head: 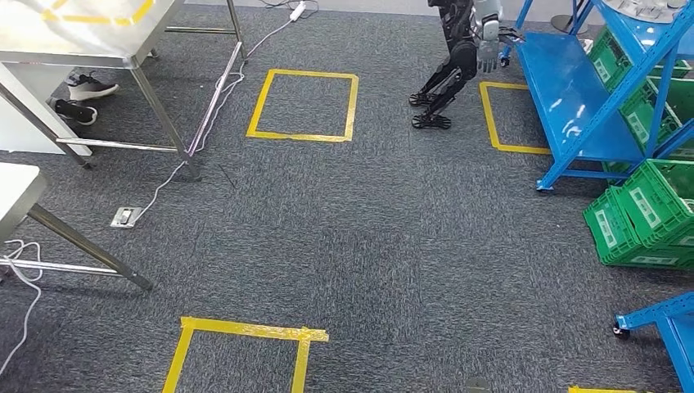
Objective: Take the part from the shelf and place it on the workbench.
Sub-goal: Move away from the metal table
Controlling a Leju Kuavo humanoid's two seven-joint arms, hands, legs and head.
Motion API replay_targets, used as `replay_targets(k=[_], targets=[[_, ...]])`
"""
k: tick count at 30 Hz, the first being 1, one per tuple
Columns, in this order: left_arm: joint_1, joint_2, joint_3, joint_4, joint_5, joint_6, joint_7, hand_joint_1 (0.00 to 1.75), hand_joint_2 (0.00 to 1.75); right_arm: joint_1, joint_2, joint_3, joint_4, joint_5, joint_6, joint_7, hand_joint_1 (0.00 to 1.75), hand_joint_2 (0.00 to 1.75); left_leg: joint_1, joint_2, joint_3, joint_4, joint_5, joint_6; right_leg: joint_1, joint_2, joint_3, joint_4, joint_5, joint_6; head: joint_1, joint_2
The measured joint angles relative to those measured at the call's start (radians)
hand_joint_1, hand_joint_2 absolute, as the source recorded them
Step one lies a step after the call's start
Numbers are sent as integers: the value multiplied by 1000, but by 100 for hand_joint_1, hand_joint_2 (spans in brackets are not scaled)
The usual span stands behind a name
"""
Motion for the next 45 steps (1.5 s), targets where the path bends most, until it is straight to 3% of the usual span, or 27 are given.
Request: replay_targets(k=[3,5,7,9,11,13,14,16,17,18,20,21,23,25,26,27,29,31,33,35,36,38,40,41,42,44,45], targets=[[0,-1,0,0,0,-1,-2,0,0,1,0,1,0,-1,1,0,0,0,3,12,9,-11,4,5,-4,-2,-73,156,-77,11,19,0],[0,-1,0,0,0,-1,-3,0,0,3,1,2,1,-2,1,0,0,0,2,21,12,-11,0,5,-10,-3,-120,242,-97,17,28,0],[1,-1,0,0,0,-2,-3,0,0,4,0,2,1,-4,1,0,0,0,3,34,21,-11,-7,0,-14,-12,-102,191,-44,19,36,0],[2,-2,0,0,0,-2,-3,0,0,1,0,3,2,-4,1,0,0,0,0,51,33,-10,-19,-10,-11,-60,-43,61,20,19,48,0],[3,-2,0,0,1,-3,-2,0,0,-7,1,5,2,-5,1,0,0,0,-8,75,41,-8,-32,-21,-3,-97,-13,-7,34,3,54,0],[2,-1,0,0,1,-3,-2,0,0,-9,2,8,2,-6,0,0,0,0,-9,106,49,-8,-42,-31,1,-79,-13,-11,28,-16,44,0],[1,-1,0,0,1,-3,-2,0,0,-7,2,9,2,-6,0,0,0,0,-7,100,54,-6,-50,-36,1,-65,-12,-13,28,-22,37,0],[-2,-1,0,0,2,-3,-3,0,0,-3,1,10,2,-6,0,0,0,0,0,44,37,42,-86,-46,-2,-39,-10,-18,30,-35,25,0],[-3,-1,0,0,2,-3,-3,0,0,-3,0,11,3,-6,-1,0,0,0,3,8,9,99,-116,-49,-2,-26,-9,-20,30,-40,17,0],[-2,-1,0,0,2,-3,-4,0,0,-5,-1,11,3,-6,-1,0,0,0,4,-11,-31,172,-148,-50,-2,-12,-9,-20,30,-43,9,0],[0,-1,0,0,2,-3,-4,0,0,-4,-1,11,3,-6,-1,0,0,0,5,-12,-103,288,-176,-50,0,17,-7,-20,29,-47,-3,0],[1,-1,0,0,3,-3,-4,0,0,-3,-1,12,3,-7,-1,0,0,0,5,-11,-119,296,-159,-49,1,32,-5,-20,28,-47,-7,0],[1,-1,0,0,3,-3,-4,0,0,-1,-1,12,3,-9,-1,0,0,0,9,-30,-95,203,-75,-46,0,61,2,-19,25,-43,-14,0],[1,-1,0,0,3,-3,-4,0,0,-3,-1,12,3,-11,-1,0,0,0,18,-97,-52,81,-11,-43,0,88,3,-16,21,-35,-21,0],[2,-1,0,0,3,-3,-4,0,0,-4,-2,12,3,-12,-1,0,0,0,20,-123,-39,47,0,-43,-2,101,0,-15,21,-29,-22,0],[3,-1,0,0,4,-3,-4,0,0,-4,-2,13,3,-12,-1,0,0,0,21,-132,-35,36,-3,-40,-5,116,-4,-16,23,-21,-22,0],[4,-1,0,0,4,-3,-4,0,0,-2,-2,14,3,-12,-1,0,0,0,19,-100,-28,25,0,-30,-9,134,-11,-20,27,-7,-19,0],[4,-1,0,0,4,-3,-5,0,0,-1,-1,15,3,-13,-1,0,0,0,18,-61,-20,13,4,-18,-5,86,-28,14,4,1,-7,0],[6,-2,0,1,4,-5,-5,0,0,-6,1,16,3,-13,-1,0,0,0,12,-17,-14,8,3,-9,-3,19,-80,124,-57,7,11,0],[7,-1,0,2,4,-6,-4,0,0,-7,1,17,3,-13,-1,0,0,0,5,26,-13,9,-2,-4,-5,-1,-135,241,-102,11,20,0],[7,-1,0,2,4,-6,-4,0,0,-3,1,17,3,-13,-1,0,0,0,3,43,-11,9,-5,-3,-6,-4,-139,257,-99,10,23,0],[4,-2,0,2,4,-7,-4,0,0,5,1,17,4,-13,-2,0,0,0,-2,69,-6,9,-10,-3,-3,-14,-90,175,-45,3,28,0],[0,-4,0,1,4,-9,-4,0,0,6,-1,17,4,-13,-2,0,0,0,-6,87,0,9,-15,-6,7,-49,-15,37,3,-15,33,0],[-2,-5,0,1,4,-10,-4,0,0,5,-1,17,4,-13,-2,-1,0,0,-8,95,1,9,-17,-9,12,-64,9,-7,11,-22,33,0],[-3,-7,0,0,4,-11,-3,0,0,5,-3,17,4,-14,-2,-2,0,0,-9,102,2,10,-18,-12,16,-73,19,-26,9,-27,32,0],[-5,-9,0,0,4,-13,-2,0,0,11,-4,17,4,-14,-2,-5,0,0,-10,110,6,9,-22,-21,17,-61,22,-35,10,-32,33,0],[-5,-9,0,0,4,-14,-1,0,0,15,-5,17,5,-15,-2,-7,0,0,-8,88,8,14,-29,-26,13,-54,27,-41,13,-35,33,0]])
